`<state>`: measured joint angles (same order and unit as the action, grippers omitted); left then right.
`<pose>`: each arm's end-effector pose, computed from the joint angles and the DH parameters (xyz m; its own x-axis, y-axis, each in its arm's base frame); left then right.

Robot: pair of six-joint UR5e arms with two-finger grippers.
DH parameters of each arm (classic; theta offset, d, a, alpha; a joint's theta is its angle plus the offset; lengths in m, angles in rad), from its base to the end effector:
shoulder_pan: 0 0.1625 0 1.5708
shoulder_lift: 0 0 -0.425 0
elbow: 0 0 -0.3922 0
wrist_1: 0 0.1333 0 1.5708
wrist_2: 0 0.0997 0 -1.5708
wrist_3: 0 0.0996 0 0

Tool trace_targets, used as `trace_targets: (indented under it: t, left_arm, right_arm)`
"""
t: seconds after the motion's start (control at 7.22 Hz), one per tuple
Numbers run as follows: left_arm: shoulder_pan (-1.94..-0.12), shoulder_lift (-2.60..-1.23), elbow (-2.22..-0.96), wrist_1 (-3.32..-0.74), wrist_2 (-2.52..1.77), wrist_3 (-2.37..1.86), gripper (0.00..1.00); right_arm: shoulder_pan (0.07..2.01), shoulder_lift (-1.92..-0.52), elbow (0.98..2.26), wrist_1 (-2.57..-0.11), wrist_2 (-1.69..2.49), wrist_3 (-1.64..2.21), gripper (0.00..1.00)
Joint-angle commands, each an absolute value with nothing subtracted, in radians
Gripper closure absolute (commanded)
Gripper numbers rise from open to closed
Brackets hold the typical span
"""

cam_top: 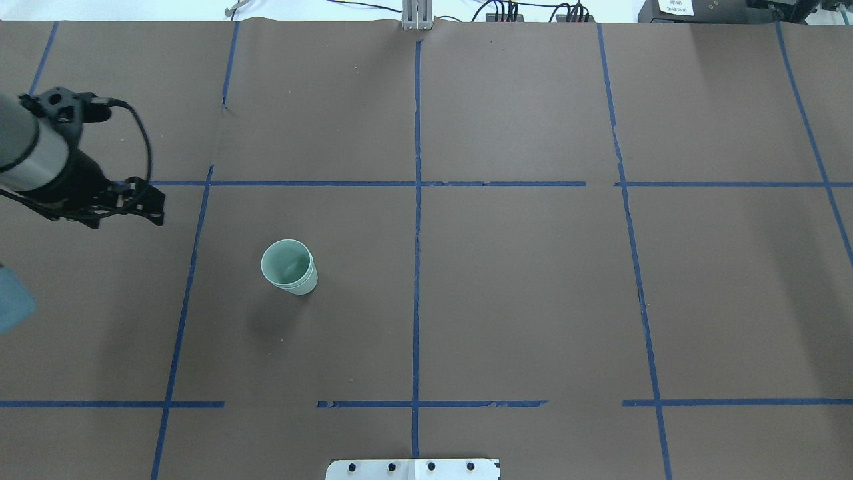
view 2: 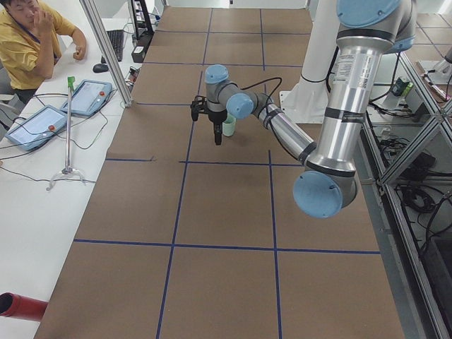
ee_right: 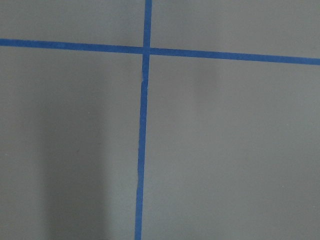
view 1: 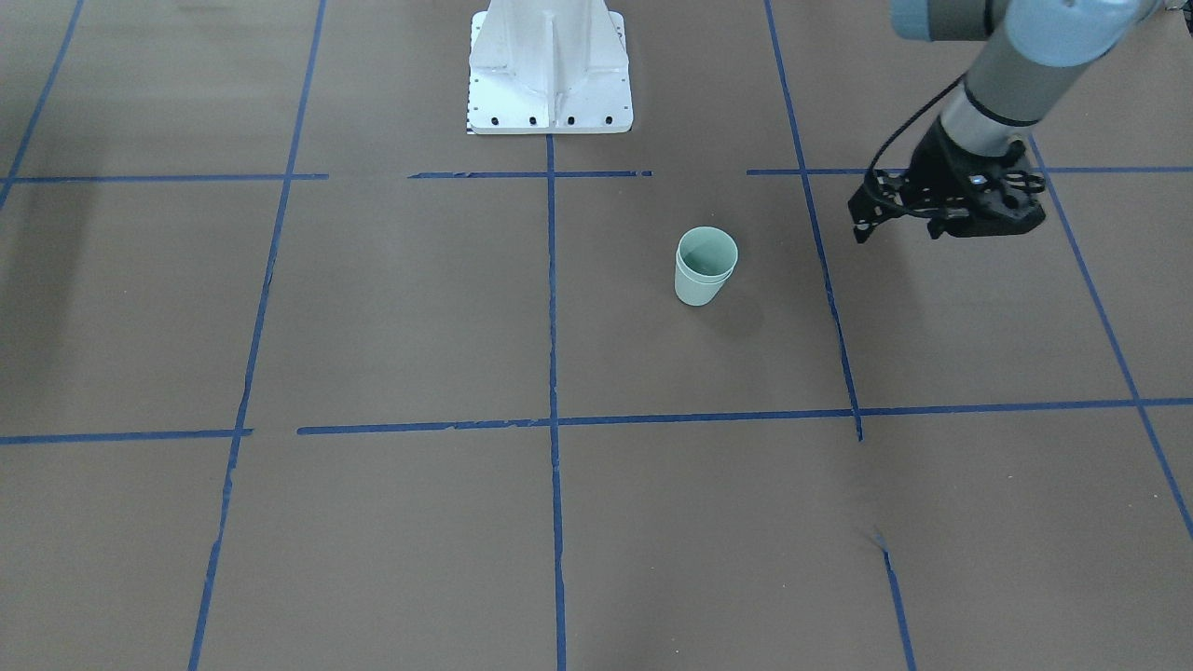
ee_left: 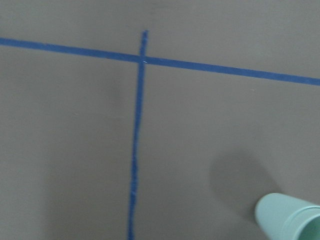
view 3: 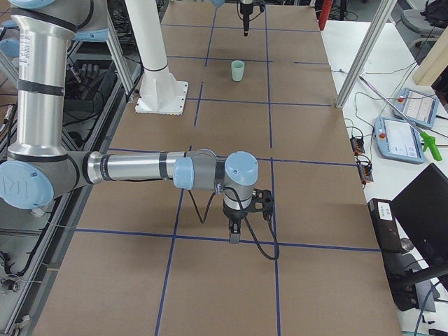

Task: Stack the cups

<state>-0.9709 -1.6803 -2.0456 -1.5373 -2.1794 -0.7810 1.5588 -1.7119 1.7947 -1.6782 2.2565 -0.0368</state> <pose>0.2200 -0.4569 0.3861 0.6996 0.0092 -0.7144 0.0162 0.9995 0.0288 0.0651 -0.4297 0.6304 0.7731 -0.0305 0.6335 0.0405 0.9992 -0.0013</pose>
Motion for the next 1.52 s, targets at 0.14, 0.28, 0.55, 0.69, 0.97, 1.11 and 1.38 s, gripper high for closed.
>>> trace_targets:
  t: [0.14, 0.28, 0.55, 0.69, 0.97, 1.11, 1.38]
  left_arm:
    - [-1.364, -1.401, -1.955, -1.539, -2.241, -0.287, 0.0]
    - [-1.485, -1.387, -1.866, -1.537, -2.244, -0.048, 0.0]
    - [-1.612, -1.372, -1.792, -1.531, -2.243, 0.097, 0.0]
    - [-1.612, -1.371, -1.792, -1.537, -2.244, 0.1, 0.0]
    - [-1.611, -1.38, -1.792, -1.536, -2.241, 0.091, 0.0]
    - [-1.611, -1.385, -1.792, -1.537, -2.237, 0.087, 0.0]
    - [-1.611, -1.384, -1.789, -1.537, -2.235, 0.087, 0.0]
  right_arm:
    - [1.56, -1.712, 1.795, -1.678, 2.256, -0.037, 0.0]
    - [1.56, -1.712, 1.795, -1.678, 2.256, -0.037, 0.0]
    - [1.559, -1.712, 1.795, -1.678, 2.256, -0.037, 0.0]
    - [1.56, -1.713, 1.795, -1.678, 2.256, -0.037, 0.0]
    - [1.56, -1.712, 1.795, -1.678, 2.256, -0.037, 0.0]
    - [1.559, -1.712, 1.795, -1.678, 2.256, -0.037, 0.0]
    - [1.559, -1.712, 1.795, -1.678, 2.256, -0.037, 0.0]
